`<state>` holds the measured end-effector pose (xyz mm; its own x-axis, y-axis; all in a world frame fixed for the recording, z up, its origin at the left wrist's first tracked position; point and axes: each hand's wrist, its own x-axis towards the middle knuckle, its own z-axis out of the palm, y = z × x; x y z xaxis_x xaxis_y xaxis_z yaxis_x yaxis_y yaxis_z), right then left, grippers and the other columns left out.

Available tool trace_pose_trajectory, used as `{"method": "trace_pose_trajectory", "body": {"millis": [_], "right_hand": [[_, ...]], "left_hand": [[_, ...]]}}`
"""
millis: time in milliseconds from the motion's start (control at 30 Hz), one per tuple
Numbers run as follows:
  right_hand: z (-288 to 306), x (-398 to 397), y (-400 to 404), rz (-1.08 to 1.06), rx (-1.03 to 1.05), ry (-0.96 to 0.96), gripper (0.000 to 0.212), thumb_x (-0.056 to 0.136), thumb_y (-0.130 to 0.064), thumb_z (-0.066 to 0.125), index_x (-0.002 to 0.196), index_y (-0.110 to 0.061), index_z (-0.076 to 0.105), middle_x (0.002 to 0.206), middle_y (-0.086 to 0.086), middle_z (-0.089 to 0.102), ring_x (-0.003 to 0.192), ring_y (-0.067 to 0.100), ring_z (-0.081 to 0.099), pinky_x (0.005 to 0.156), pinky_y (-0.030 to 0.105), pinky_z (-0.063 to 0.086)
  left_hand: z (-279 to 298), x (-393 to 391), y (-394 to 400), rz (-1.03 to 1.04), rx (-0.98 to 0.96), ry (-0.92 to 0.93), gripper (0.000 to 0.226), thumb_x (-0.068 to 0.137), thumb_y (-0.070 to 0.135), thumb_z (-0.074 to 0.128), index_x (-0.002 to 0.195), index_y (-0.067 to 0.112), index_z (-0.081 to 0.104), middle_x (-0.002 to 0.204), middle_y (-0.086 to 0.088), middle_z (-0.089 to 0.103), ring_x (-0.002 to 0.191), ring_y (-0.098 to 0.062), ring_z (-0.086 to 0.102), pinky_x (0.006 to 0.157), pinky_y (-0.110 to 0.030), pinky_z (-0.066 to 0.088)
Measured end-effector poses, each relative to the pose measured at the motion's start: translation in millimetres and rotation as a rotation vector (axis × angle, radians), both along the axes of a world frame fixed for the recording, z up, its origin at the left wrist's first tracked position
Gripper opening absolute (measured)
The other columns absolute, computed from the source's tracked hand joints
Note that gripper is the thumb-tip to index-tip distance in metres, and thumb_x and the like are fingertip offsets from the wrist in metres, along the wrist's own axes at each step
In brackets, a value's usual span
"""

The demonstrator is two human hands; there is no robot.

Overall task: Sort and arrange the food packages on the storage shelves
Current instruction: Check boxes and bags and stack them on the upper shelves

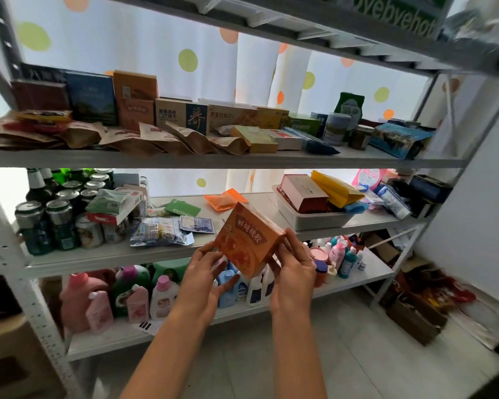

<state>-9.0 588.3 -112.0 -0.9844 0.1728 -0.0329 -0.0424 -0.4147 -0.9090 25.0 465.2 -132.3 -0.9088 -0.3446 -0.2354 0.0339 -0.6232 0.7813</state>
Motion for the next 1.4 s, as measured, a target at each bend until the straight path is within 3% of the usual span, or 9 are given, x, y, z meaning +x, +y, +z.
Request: {"method": "trace_pose_trajectory", "body": {"millis": [133,233,433,600,767,900,1067,1167,1400], "right_hand": [[-0.3,2.2,-2.1,-0.007,-0.005,0.000,0.021,0.099,-0.018,0.060,0.114,-0.027,0.072,0.077,-0.030,0.072,0.081,0.002,0.072,0.079,0.029,0.056],[-0.5,2.9,-3.0,0.013,-0.028,-0.011,0.021,0.100,-0.018,0.057,0.106,-0.031,0.073,0.083,-0.022,0.076,0.088,0.008,0.074,0.080,0.031,0.059],[2.0,7.3,-10.4,0.061,-0.095,-0.028,0.014,0.103,-0.034,0.053,0.103,-0.035,0.067,0.104,-0.004,0.074,0.104,0.016,0.067,0.102,0.043,0.050],[-0.3,6.6,-15.8,0.095,-0.088,0.001,0.010,0.094,-0.031,0.066,0.100,-0.039,0.065,0.106,-0.015,0.064,0.101,0.011,0.062,0.094,0.037,0.053],[-8.3,0.5,-17.8,0.121,-0.049,0.000,0.020,0.100,-0.023,0.057,0.108,-0.037,0.066,0.106,-0.020,0.065,0.099,0.010,0.063,0.087,0.037,0.058],[-12.8,-2.5,-17.2,0.148,-0.116,-0.034,0.026,0.102,-0.015,0.052,0.113,-0.033,0.068,0.113,-0.013,0.068,0.102,0.013,0.065,0.079,0.036,0.060],[-12.7,-7.8,-18.9,0.152,-0.192,-0.029,0.031,0.104,-0.010,0.049,0.117,-0.028,0.070,0.118,-0.005,0.071,0.109,0.020,0.067,0.092,0.042,0.059],[-9.2,-10.2,-22.3,0.155,-0.176,-0.020,0.031,0.103,-0.010,0.049,0.118,-0.028,0.070,0.119,-0.005,0.071,0.108,0.019,0.068,0.085,0.037,0.061],[7.7,-18.9,-46.7,0.240,-0.049,0.068,0.028,0.097,-0.018,0.061,0.117,-0.036,0.071,0.122,-0.008,0.072,0.108,0.016,0.071,0.093,0.042,0.059]], "left_hand": [[-0.4,-0.7,-0.2,0.014,0.010,0.012,0.021,0.101,0.011,0.051,0.122,0.014,0.056,0.121,-0.015,0.064,0.112,-0.029,0.062,0.071,-0.042,0.059],[-1.5,0.2,-1.2,0.040,0.050,0.019,0.010,0.101,0.011,0.052,0.109,0.015,0.056,0.116,-0.017,0.066,0.102,-0.032,0.067,0.064,-0.037,0.062],[-5.5,-1.8,-5.8,0.092,0.152,0.055,0.003,0.101,0.009,0.049,0.101,0.010,0.051,0.107,-0.020,0.067,0.096,-0.035,0.068,0.087,-0.047,0.057],[-8.0,-2.9,-13.5,0.149,0.189,0.092,0.006,0.100,0.014,0.053,0.103,0.009,0.053,0.102,-0.018,0.069,0.103,-0.033,0.066,0.090,-0.046,0.055],[-1.9,-1.8,-16.5,0.169,0.178,0.105,0.004,0.099,0.010,0.055,0.100,0.008,0.052,0.101,-0.017,0.067,0.096,-0.025,0.067,0.087,-0.037,0.055],[1.5,-1.7,-18.7,0.179,0.117,0.093,0.010,0.100,0.002,0.049,0.098,0.011,0.053,0.104,-0.018,0.063,0.097,-0.024,0.063,0.094,-0.039,0.052],[2.4,-0.4,-18.7,0.160,0.007,0.070,0.010,0.101,0.006,0.048,0.104,0.012,0.056,0.110,-0.016,0.066,0.103,-0.024,0.065,0.091,-0.037,0.053],[4.9,-0.2,-20.8,0.162,-0.061,0.071,0.011,0.101,0.010,0.051,0.109,0.013,0.057,0.118,-0.016,0.065,0.111,-0.026,0.064,0.098,-0.042,0.052],[21.1,5.2,-45.2,0.281,-0.334,0.136,0.026,0.096,0.025,0.059,0.119,0.035,0.053,0.117,0.013,0.065,0.110,-0.005,0.060,0.082,-0.024,0.049]]}}
